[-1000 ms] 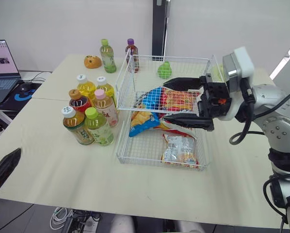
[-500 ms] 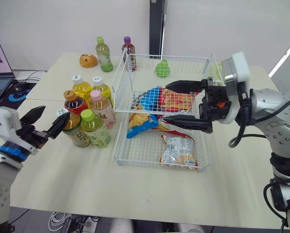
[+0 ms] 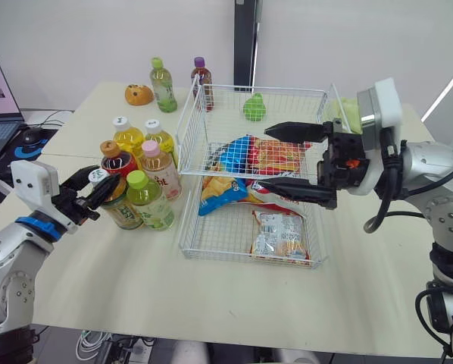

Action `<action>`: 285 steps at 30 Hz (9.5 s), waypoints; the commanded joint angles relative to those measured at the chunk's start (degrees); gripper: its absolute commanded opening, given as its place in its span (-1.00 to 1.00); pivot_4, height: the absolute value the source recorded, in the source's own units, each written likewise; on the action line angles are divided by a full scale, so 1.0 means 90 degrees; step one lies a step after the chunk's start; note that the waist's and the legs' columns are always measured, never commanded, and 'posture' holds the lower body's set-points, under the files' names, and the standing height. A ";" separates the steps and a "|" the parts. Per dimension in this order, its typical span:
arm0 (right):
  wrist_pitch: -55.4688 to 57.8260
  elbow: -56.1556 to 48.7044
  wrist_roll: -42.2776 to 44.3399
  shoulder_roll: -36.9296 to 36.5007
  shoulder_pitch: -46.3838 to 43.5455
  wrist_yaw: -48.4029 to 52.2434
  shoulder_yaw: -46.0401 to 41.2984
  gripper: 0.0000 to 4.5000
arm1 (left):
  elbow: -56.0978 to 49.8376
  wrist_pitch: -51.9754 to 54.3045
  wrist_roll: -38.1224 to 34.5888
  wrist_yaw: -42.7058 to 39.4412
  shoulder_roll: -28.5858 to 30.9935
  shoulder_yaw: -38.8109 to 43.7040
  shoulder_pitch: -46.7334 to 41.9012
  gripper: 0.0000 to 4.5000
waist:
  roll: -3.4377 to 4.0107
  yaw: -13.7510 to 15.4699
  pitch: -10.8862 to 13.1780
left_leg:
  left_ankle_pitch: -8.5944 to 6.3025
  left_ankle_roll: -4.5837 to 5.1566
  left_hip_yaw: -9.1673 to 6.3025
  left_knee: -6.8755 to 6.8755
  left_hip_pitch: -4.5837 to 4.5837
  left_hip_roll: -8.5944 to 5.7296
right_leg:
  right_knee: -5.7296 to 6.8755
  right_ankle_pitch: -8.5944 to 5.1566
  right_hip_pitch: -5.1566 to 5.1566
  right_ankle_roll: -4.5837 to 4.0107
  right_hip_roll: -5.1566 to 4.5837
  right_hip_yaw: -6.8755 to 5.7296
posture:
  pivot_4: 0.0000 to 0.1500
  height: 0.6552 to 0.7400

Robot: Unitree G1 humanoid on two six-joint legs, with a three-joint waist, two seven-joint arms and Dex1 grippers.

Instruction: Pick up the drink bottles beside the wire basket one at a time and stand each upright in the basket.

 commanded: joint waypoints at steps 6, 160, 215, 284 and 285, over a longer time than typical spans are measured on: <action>-0.0033 -0.0263 0.0226 -0.0055 0.0050 -0.0065 -0.0275 1.00 | -0.0365 0.0302 -0.0475 -0.0112 0.0167 0.0398 -0.0036 -0.40 | 0.0000 0.0000 0.0001 | 0.0000 0.0000 -0.0001 0.0000 0.0000 0.0000 | 0.0000 0.0000 0.0001 0.0000 0.0000 0.0000 | 1.00 1.00; 0.0276 -0.0326 -0.0472 0.0073 -0.0371 -0.1003 -0.0015 1.00 | 0.2353 -0.0543 0.1376 0.0298 -0.0335 -0.0730 -0.2628 -0.40 | 0.0005 0.0005 0.0040 | -0.0004 0.0001 -0.0084 0.0064 -0.0016 -0.0010 | 0.0032 0.0006 0.0017 0.0002 0.0013 0.0002 | 1.00 1.00; 0.1320 -0.2323 0.0160 -0.0408 0.0968 -0.3479 -0.1592 1.00 | 0.8471 -0.1146 0.2014 -0.4023 -0.2146 -0.3157 -1.0730 -0.40 | 0.0048 0.0008 0.0102 | 0.0017 -0.0030 -0.0066 0.0104 -0.0173 -0.0026 | 0.0076 -0.0003 -0.0154 0.0020 0.0019 0.0035 | 1.00 1.00; 0.0335 -0.0663 -0.0919 0.0383 -0.0241 -0.1250 -0.0118 1.00 | 0.5113 -0.1252 0.2146 0.0206 -0.0138 -0.1535 -0.4880 0.99 | -0.0003 0.0005 0.0040 | -0.0002 -0.0008 -0.0094 0.0086 -0.0027 -0.0013 | 0.0050 0.0002 0.0006 -0.0002 0.0014 -0.0002 | 1.00 1.00; 0.0400 -0.0728 -0.0882 0.0368 -0.0235 -0.1336 -0.0147 1.00 | 0.5410 -0.1425 0.2233 0.0201 -0.0172 -0.1598 -0.5054 0.99 | -0.0004 0.0005 0.0040 | 0.0004 -0.0020 -0.0091 0.0086 -0.0032 -0.0013 | 0.0050 0.0002 -0.0003 -0.0002 0.0014 -0.0001 | 1.00 1.00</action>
